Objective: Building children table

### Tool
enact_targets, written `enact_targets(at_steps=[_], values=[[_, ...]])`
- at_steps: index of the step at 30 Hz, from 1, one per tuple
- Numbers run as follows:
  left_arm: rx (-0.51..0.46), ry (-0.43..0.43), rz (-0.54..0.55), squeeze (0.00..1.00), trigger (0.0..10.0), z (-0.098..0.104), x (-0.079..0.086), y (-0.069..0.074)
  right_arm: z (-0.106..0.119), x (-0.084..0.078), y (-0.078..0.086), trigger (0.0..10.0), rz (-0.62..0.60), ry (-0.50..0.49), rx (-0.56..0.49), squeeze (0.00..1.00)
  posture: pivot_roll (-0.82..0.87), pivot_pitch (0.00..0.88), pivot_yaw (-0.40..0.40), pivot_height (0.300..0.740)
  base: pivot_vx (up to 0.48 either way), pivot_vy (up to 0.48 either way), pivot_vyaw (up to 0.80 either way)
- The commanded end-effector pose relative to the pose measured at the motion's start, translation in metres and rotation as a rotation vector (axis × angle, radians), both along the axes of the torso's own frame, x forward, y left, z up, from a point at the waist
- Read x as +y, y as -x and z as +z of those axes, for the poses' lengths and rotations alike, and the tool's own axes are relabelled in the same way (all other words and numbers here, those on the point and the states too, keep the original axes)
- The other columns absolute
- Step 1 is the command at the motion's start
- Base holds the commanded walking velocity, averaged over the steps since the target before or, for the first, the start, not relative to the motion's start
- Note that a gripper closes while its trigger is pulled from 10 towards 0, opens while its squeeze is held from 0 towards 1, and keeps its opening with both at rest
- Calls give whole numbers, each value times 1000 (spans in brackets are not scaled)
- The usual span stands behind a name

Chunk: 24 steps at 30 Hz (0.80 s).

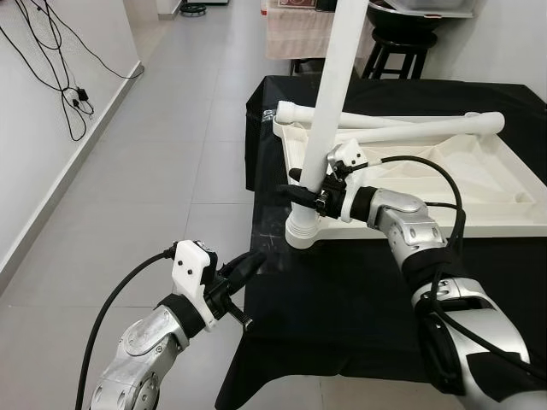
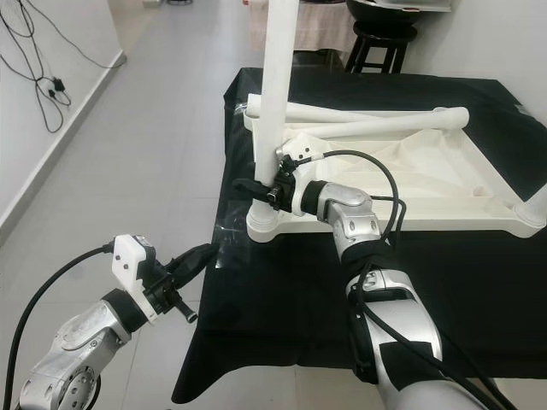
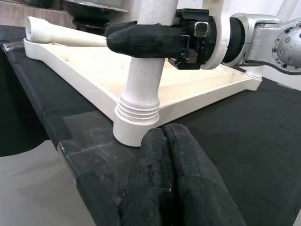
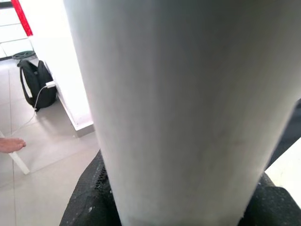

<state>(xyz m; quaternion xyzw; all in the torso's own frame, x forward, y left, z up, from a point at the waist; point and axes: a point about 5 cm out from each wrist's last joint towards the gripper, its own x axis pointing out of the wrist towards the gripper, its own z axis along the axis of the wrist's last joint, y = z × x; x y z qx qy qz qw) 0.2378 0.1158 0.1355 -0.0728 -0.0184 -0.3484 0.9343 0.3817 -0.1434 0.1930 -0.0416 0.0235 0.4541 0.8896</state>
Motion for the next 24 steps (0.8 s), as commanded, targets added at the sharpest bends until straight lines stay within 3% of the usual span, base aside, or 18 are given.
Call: enact_targets(at_steps=[1,6,8,10,11,12,15,18,24], values=[[17,-9,-2,0,10000,-2,0,3,-3,-9,1,0,-22,2,-1,0,33,97,-46,740,0,0,0],[17,-9,-3,0,10000,-2,1,2,-18,-22,6,0,-154,28,-1,0,26,97,-44,740,0,0,0],[17,-9,-1,0,10000,-2,3,2,-36,-24,13,0,-289,58,26,0,24,96,-43,740,0,0,0],[17,-9,-1,0,10000,-2,3,2,-36,-24,13,0,-289,58,26,0,24,96,-43,740,0,0,0],[17,-11,-2,0,10000,-2,4,1,-48,-21,21,0,-574,11,40,0,22,98,-37,740,0,0,0],[18,-15,-4,0,10000,-2,5,1,-50,-2,42,0,-643,12,-3,0,22,106,-31,740,0,0,0],[19,-15,-5,0,10000,-3,5,0,-43,7,56,0,-721,-42,0,0,9,90,-36,740,0,0,0],[19,-14,-15,0,10000,-3,2,-1,-50,0,44,0,-775,-37,46,0,32,95,-51,740,0,0,0],[10,-12,18,0,10000,-2,4,-1,-50,9,45,0,-793,-9,33,0,33,97,-49,740,0,0,0]])
